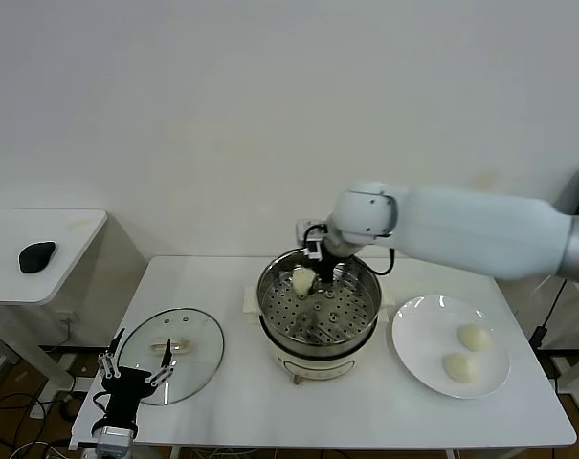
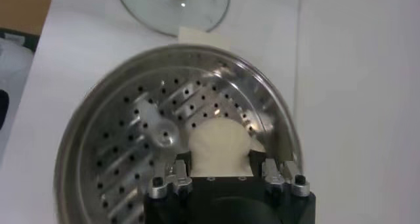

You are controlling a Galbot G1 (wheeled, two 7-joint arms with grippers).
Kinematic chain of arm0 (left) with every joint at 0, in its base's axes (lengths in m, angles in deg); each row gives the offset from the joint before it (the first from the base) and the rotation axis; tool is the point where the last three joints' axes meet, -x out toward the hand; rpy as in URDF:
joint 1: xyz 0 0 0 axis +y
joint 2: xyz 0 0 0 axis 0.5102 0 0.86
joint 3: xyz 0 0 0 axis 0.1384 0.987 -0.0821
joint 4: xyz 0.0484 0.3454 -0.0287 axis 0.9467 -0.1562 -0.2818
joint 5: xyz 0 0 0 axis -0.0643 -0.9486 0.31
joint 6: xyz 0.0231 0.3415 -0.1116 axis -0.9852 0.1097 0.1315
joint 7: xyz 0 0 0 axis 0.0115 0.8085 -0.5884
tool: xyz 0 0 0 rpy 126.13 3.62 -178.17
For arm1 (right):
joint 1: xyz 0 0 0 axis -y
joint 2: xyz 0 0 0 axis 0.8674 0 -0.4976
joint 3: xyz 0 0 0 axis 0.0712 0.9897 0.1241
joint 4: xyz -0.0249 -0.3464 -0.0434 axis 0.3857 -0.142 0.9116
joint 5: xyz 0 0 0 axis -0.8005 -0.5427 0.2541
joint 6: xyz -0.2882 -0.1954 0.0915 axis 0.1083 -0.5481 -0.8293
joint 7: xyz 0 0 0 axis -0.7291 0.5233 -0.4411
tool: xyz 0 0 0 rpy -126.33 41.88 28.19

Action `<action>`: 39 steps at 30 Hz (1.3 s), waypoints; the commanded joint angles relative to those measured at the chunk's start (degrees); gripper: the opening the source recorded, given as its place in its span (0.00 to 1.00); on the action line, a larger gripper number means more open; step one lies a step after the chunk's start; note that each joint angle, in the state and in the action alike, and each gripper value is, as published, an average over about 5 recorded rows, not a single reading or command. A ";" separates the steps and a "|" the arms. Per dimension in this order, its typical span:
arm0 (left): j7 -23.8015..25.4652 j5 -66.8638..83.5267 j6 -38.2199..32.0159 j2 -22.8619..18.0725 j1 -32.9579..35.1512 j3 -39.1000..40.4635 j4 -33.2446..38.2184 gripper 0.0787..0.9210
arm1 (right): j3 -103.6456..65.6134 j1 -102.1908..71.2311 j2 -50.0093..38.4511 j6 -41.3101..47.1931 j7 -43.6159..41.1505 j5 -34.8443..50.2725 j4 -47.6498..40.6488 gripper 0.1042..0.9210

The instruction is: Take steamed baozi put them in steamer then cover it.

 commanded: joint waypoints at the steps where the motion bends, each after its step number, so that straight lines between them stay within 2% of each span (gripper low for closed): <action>1: -0.01 -0.04 -0.05 -0.11 0.02 0.02 -0.09 0.88 | -0.22 -4.15 4.40 2.08 2.06 1.02 -2.67 0.55; 12: -0.05 -0.05 -0.26 -0.18 0.16 -0.13 -0.14 0.88 | -1.90 -8.31 6.60 1.71 2.90 -0.65 -6.86 0.55; 15: -0.07 -0.09 -0.33 -0.33 0.17 -0.05 -0.23 0.88 | -2.25 -9.17 6.87 1.68 3.01 -1.10 -7.49 0.62; 21: -0.05 -0.13 -0.32 -0.49 0.14 0.05 -0.07 0.88 | -2.55 -6.75 4.72 0.73 0.69 -2.33 -6.78 0.80; 25: -0.03 -0.15 -0.29 -0.38 0.05 0.18 0.03 0.88 | -2.20 0.28 -0.67 -2.71 -5.77 -3.57 -2.83 0.87; 32: 0.03 -0.22 -0.19 -0.02 -0.22 1.02 0.49 0.88 | 3.87 15.38 -16.04 -9.99 -18.05 -7.72 6.74 0.88; 39: -0.09 -0.71 -0.25 -0.18 -0.22 2.47 0.85 0.88 | 10.14 19.36 -34.64 -19.01 -23.78 -18.72 13.36 0.88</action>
